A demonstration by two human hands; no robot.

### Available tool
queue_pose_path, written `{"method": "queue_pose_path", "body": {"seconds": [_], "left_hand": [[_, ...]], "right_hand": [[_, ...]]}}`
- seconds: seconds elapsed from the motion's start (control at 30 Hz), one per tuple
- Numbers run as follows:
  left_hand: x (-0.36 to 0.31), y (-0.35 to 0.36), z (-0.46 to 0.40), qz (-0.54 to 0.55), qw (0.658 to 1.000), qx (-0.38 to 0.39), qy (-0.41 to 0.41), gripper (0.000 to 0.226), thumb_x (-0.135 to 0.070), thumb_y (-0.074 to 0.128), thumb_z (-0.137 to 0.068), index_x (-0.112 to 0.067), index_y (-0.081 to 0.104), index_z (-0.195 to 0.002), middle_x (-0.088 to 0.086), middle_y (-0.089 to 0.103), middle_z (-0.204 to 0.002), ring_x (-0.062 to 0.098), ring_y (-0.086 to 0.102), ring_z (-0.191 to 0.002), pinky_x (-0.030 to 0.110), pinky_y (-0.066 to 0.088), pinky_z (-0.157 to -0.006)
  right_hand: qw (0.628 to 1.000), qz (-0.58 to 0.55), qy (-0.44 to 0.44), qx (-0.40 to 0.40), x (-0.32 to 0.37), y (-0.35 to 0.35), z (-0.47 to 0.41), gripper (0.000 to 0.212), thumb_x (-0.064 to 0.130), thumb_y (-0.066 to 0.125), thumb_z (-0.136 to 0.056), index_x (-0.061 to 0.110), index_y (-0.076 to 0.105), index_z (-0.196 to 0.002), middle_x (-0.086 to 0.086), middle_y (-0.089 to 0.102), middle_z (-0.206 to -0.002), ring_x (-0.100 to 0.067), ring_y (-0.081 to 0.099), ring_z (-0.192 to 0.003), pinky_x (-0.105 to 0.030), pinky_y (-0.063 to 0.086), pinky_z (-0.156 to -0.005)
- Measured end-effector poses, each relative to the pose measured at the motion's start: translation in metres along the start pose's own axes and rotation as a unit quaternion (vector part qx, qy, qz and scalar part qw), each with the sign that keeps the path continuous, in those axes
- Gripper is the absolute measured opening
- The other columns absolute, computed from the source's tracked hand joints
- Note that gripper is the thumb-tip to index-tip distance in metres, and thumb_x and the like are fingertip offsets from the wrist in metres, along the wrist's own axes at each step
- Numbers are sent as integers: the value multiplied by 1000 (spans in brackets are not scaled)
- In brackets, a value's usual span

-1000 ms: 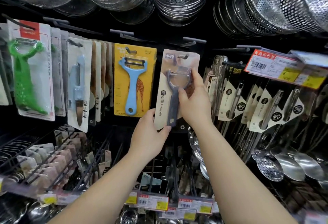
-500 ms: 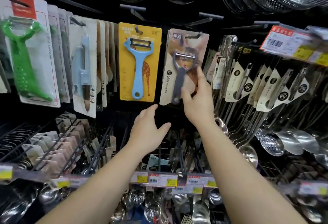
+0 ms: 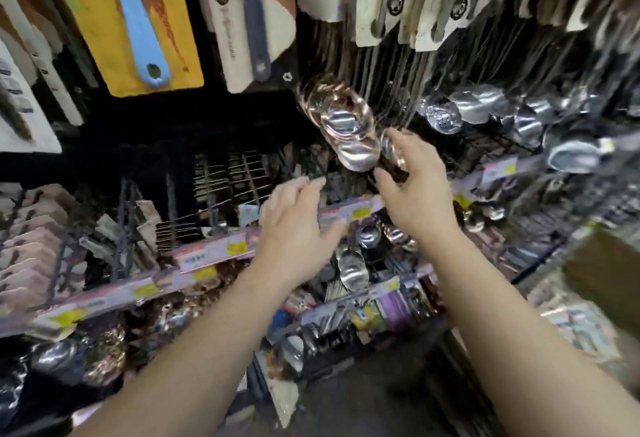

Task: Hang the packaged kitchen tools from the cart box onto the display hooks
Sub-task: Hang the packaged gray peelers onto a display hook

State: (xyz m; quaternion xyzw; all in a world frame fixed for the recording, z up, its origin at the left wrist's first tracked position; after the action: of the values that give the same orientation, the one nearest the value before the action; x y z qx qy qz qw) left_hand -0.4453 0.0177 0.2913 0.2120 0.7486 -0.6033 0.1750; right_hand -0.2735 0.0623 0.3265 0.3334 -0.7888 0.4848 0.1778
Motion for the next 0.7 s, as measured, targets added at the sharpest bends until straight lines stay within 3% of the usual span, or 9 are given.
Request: {"method": "queue_pose_path", "body": {"seconds": [0.1, 0.17, 0.23, 0.4, 0.57, 0.7], "left_hand": [[-39, 32, -7, 2, 999, 29, 43, 69, -51, 55, -93, -21, 36, -153, 7, 36, -156, 28, 27, -146, 40, 19, -121], [-68, 56, -12, 5, 997, 48, 60, 70, -53, 55, -93, -23, 36, -152, 5, 34, -156, 28, 27, -146, 42, 21, -121], [-102, 83, -17, 2, 994, 65, 88, 68, -50, 57, -94, -21, 36, -152, 6, 35, -156, 29, 26, -146, 43, 20, -121], [-192, 161, -3, 18, 984, 123, 126, 67, -49, 56, -96, -23, 33, -153, 8, 30, -159, 29, 22, -148, 42, 15, -120], [-251, 245, 29, 11, 968, 187, 167, 68, -51, 56, -95, -24, 34, -153, 5, 31, -160, 26, 23, -148, 39, 17, -120], [-274, 297, 52, -9, 956, 232, 182, 67, -54, 56, -92, -23, 41, -149, 5, 37, -156, 27, 29, -146, 37, 18, -118]], "right_hand": [[998, 26, 59, 4, -46, -23, 46, 56, 19, 67, -90, 19, 50, -144, -16, 51, -141, -32, 43, -135, -44, 34, -114], [992, 47, 114, 17, -77, -42, 80, 58, 22, 68, -91, 21, 48, -145, -14, 45, -147, -28, 36, -140, -32, 24, -118], [984, 62, 165, 16, -108, -65, 114, 58, 24, 68, -92, 24, 47, -146, -9, 42, -150, -23, 33, -142, -20, 18, -111], [959, 90, 268, 6, -192, -127, 183, 59, 29, 66, -93, 33, 43, -147, -1, 40, -150, -20, 34, -141, -34, 28, -117], [938, 104, 329, -17, -266, -188, 216, 58, 19, 69, -88, 22, 50, -143, -9, 48, -144, -25, 40, -137, -26, 27, -110], [924, 115, 364, -24, -322, -224, 231, 58, 17, 68, -88, 19, 51, -142, -13, 48, -145, -30, 41, -135, -29, 27, -110]]}}
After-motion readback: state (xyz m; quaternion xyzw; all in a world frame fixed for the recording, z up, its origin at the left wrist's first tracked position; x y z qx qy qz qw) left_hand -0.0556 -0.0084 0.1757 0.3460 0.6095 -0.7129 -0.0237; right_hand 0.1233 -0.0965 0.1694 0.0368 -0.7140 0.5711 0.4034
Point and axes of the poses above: each hand's wrist, its own z-axis away from the middle knuckle, its own y-axis out of the palm, x = y × z, the point moved 6 cm from there along -z, towards the middle knuckle
